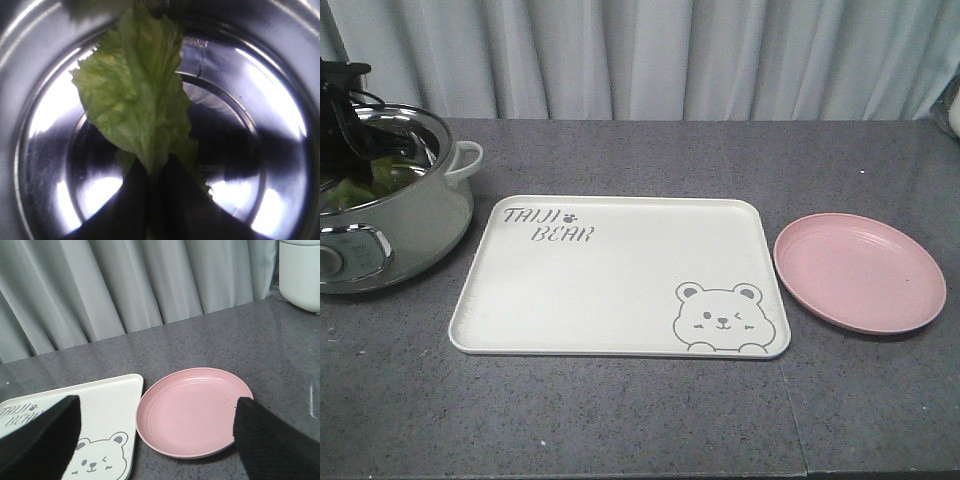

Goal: Transfer vegetables to tray and serve

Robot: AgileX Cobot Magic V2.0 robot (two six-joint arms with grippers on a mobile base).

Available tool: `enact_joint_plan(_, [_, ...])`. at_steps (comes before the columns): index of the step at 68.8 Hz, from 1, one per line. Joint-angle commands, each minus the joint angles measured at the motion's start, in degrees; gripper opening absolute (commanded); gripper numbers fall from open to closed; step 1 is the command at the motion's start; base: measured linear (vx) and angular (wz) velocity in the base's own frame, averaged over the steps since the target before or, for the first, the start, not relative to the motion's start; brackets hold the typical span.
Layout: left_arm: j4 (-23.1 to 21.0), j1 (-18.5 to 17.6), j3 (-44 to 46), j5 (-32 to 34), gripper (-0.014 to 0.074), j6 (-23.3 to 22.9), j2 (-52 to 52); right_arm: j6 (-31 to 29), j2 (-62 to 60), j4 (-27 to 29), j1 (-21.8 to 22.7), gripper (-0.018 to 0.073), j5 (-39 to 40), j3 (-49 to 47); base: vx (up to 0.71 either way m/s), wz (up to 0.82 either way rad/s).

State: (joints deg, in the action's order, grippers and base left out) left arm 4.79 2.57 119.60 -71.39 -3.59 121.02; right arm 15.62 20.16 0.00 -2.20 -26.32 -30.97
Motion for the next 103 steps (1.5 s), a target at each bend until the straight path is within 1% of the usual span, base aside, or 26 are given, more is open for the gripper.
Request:
enact_joint_plan(1, [-0.2, -0.1, 1.3, 1.1, -0.0007, -0.1, -8.2, -1.5, 2.0, 0.6, 0.3, 0.0591, 4.6, -1.9, 0.0, 0.0])
enact_joint_plan(6, [-0.4, -0.1, 1.3, 1.7, -0.0007, -0.3, -11.8, -3.5, 3.9, 2.2, 0.3, 0.0591, 5.5, -2.4, 0.0, 0.0])
enact_joint_plan(12, [-1.4, -0.1, 1.3, 2.3, -0.0007, -0.6, -16.3, -7.1, 7.3, 6.1, 0.3, 0.0591, 6.7, -4.1, 0.0, 0.0])
enact_joint_plan(17, [-3.1, -0.1, 1.3, 3.6, -0.0007, -0.6, -20.1, -12.4, 10.8, 11.1, 0.3, 0.0591, 7.9, -6.2, 0.0, 0.0])
enact_joint_plan(24, [-7.5, -0.1, 1.3, 5.3, -0.0007, -0.6, -24.9, -21.2, 16.7, 19.3, 0.3, 0.0591, 7.9, -10.2, 0.0, 0.0])
enact_joint_plan(30, [-13.6, -0.1, 1.3, 5.7, -0.0007, 0.1, -27.8, -29.7, 21.6, 29.0, 0.3, 0.0587, 7.4, -13.6, 0.0, 0.0])
enact_joint_plan(33, [-17.3, -0.1, 1.3, 5.2, -0.0007, 1.3, -29.0, -36.4, 24.1, 35.1, 0.3, 0.0582, 6.2, -15.5, 0.0, 0.0])
enact_joint_plan(34, [-18.4, -0.1, 1.3, 4.9, -0.0007, 1.7, -29.3, -38.1, 24.8, 38.0, 0.3, 0.058, 5.8, -16.0, 0.0, 0.0])
enact_joint_plan(36, [-21.4, -0.1, 1.3, 4.5, -0.0007, 2.8, -29.9, -41.6, 26.7, 41.9, 0.3, 0.0576, 4.9, -17.0, 0.0, 0.0])
enact_joint_plan(37, [-22.5, -0.1, 1.3, 4.3, -0.0007, 3.6, -30.1, -44.4, 27.5, 45.0, 0.3, 0.0574, 4.2, -17.8, 0.0, 0.0])
enact_joint_plan(40, [-26.7, -0.1, 1.3, 3.7, -0.0007, 4.8, -30.5, -50.1, 29.9, 51.6, 0.3, 0.0568, 2.4, -19.3, 0.0, 0.0])
enact_joint_plan(41, [-28.4, -0.1, 1.3, 3.4, -0.0007, 5.6, -30.5, -53.1, 30.9, 55.1, 0.3, 0.0566, 1.8, -19.9, 0.0, 0.0])
enact_joint_plan(43, [-30.5, -0.1, 1.3, 3.0, -0.0007, 6.5, -30.5, -56.9, 32.2, 59.6, 0.3, 0.0562, 0.1, -20.7, 0.0, 0.0])
enact_joint_plan(44, [-32.0, -0.1, 1.3, 2.6, -0.0007, 7.2, -30.5, -59.7, 33.2, 62.8, 0.3, 0.0561, -1.0, -21.2, 0.0, 0.0])
enact_joint_plan(48, [-35.8, -0.2, 1.3, 1.4, -0.0007, 8.8, -30.5, -68.2, 35.8, 73.7, 0.3, 0.0557, -4.6, -22.6, 0.0, 0.0])
enact_joint_plan(51, [-38.0, -0.4, 1.3, 0.4, -0.0007, 9.9, -30.5, -72.5, 37.6, 79.9, 0.3, 0.0556, -7.4, -23.4, 0.0, 0.0])
enact_joint_plan(55, [-39.2, -1.4, 1.3, -0.1, -0.0007, 11.1, -30.5, -78.5, 40.0, 88.8, 0.3, 0.0556, -12.2, -24.2, 0.0, 0.0])
enact_joint_plan(61, [-39.2, -3.9, 1.2, -0.2, -0.0007, 11.9, -30.5, -83.9, 42.8, 98.3, 0.3, 0.0556, -18.0, -24.8, 0.0, 0.0])
enact_joint_plan(65, [-39.2, -5.9, 0.9, -0.2, -0.0007, 11.9, -30.5, -86.6, 44.7, 103.1, 0.3, 0.0556, -21.7, -25.1, 0.0, 0.0])
enact_joint_plan(67, [-39.2, -6.8, 0.3, -0.1, -0.0007, 11.9, -30.5, -87.7, 45.6, 104.2, 0.3, 0.0556, -23.5, -25.3, 0.0, 0.0])
enact_joint_plan(70, [-39.2, -8.5, -0.7, 0.0, -0.0007, 12.0, -30.5, -87.9, 46.8, 104.1, 0.3, 0.0556, -25.2, -26.1, 0.0, 0.0])
enact_joint_plan(75, [-39.3, -11.6, -3.4, 0.7, -0.0007, 13.8, -30.5, -87.9, 48.5, 104.1, 0.3, 0.0556, -27.5, -27.1, 0.0, 0.0])
enact_joint_plan(84, [-40.1, -17.3, -9.0, 4.3, -0.0007, 17.4, -30.5, -88.5, 50.3, 104.2, 0.3, 0.0556, -27.7, -28.4, 0.0, 0.0])
enact_joint_plan(89, [-42.3, -19.5, -11.7, 7.3, -0.0007, 19.5, -30.5, -88.9, 50.6, 104.2, 0.3, 0.0556, -27.5, -28.7, 0.0, 0.0])
enact_joint_plan(93, [-44.9, -20.8, -13.3, 9.5, -0.0007, 20.8, -30.5, -89.6, 50.6, 104.2, 0.3, 0.0556, -27.2, -28.7, 0.0, 0.0])
enact_joint_plan(103, [-51.3, -23.5, -14.9, 11.6, -0.0007, 25.2, -30.5, -90.1, 50.6, 104.2, 0.3, 0.0556, -27.0, -28.7, 0.0, 0.0])
